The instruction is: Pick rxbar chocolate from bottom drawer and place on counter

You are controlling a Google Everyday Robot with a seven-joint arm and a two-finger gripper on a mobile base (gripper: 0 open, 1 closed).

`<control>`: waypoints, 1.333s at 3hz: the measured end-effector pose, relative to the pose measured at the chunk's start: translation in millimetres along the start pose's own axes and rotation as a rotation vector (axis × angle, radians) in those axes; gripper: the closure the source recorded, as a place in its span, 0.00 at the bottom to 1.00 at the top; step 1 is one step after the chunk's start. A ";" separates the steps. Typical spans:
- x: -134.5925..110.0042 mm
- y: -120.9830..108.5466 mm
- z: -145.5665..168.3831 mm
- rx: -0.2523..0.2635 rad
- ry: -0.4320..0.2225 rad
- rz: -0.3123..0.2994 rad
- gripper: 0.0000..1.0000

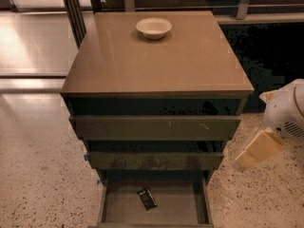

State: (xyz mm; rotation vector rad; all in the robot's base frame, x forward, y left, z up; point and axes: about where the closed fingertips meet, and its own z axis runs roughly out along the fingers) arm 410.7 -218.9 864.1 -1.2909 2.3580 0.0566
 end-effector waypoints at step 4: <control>6.1 -13.6 165.0 -0.032 -0.086 0.118 0.00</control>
Offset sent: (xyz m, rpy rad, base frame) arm 0.1120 0.0349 -0.2017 0.1956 0.0092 -0.0567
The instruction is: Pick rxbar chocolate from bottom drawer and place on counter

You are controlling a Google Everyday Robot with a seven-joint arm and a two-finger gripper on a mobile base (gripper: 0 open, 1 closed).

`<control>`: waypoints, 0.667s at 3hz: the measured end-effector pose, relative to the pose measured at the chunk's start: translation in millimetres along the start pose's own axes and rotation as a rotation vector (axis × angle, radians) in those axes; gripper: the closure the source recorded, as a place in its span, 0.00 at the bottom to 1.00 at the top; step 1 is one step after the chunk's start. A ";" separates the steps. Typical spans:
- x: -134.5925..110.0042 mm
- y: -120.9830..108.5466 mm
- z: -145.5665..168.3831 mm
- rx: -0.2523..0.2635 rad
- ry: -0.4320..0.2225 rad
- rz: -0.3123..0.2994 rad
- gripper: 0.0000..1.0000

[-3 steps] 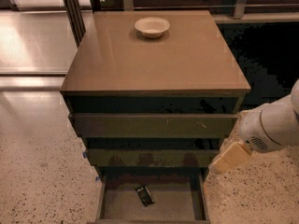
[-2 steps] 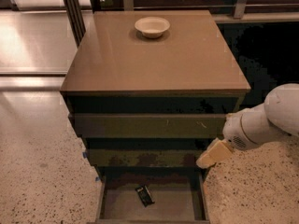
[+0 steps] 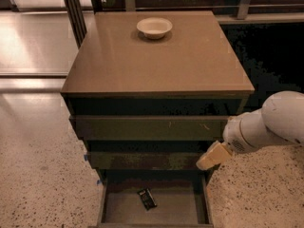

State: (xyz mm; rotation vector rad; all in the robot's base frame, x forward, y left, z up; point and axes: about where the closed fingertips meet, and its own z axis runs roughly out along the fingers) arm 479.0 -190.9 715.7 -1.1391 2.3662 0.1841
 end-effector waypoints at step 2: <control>23.2 38.8 92.5 -0.085 -0.087 0.132 0.00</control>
Offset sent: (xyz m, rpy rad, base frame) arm -0.0147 0.0622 -0.1691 0.3365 0.0912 -0.1283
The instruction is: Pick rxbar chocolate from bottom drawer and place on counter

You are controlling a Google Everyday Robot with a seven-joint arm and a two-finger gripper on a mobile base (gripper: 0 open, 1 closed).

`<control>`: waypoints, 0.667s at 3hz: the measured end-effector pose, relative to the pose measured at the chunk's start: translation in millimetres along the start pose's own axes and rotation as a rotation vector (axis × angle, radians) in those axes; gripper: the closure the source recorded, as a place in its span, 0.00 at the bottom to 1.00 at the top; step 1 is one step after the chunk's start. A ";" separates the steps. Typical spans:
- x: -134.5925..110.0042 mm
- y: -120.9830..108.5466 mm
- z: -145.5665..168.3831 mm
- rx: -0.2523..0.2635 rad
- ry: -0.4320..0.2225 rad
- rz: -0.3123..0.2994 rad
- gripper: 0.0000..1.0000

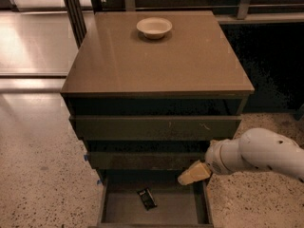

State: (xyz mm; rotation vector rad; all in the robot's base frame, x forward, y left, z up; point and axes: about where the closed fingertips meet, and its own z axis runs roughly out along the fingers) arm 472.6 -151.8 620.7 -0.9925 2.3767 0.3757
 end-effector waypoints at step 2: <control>62.8 37.6 87.6 -0.124 -0.073 0.134 0.00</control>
Offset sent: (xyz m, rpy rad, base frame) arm -0.0455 0.0267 -0.1180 0.2283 0.0695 -0.0969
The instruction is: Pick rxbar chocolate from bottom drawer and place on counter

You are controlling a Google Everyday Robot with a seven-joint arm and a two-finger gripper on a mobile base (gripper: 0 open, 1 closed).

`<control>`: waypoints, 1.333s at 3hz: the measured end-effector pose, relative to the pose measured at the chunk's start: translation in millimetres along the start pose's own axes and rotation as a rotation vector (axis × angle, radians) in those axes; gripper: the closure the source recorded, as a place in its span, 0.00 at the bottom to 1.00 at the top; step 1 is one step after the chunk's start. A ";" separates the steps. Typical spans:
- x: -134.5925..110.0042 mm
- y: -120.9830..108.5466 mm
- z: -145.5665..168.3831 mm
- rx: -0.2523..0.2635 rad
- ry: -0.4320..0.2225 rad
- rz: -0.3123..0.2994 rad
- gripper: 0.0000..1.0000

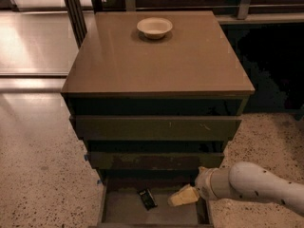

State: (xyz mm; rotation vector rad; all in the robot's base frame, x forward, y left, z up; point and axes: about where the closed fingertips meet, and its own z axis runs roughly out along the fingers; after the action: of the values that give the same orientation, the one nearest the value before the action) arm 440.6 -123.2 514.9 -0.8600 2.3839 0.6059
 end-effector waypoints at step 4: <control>52.6 -15.8 129.4 0.052 -0.172 0.112 0.00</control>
Offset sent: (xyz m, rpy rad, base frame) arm 0.0054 0.0140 -0.0950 0.1237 -0.0426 -0.1672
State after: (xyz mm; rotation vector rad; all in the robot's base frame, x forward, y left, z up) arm 458.8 -84.5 381.1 -0.6293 2.2912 0.6318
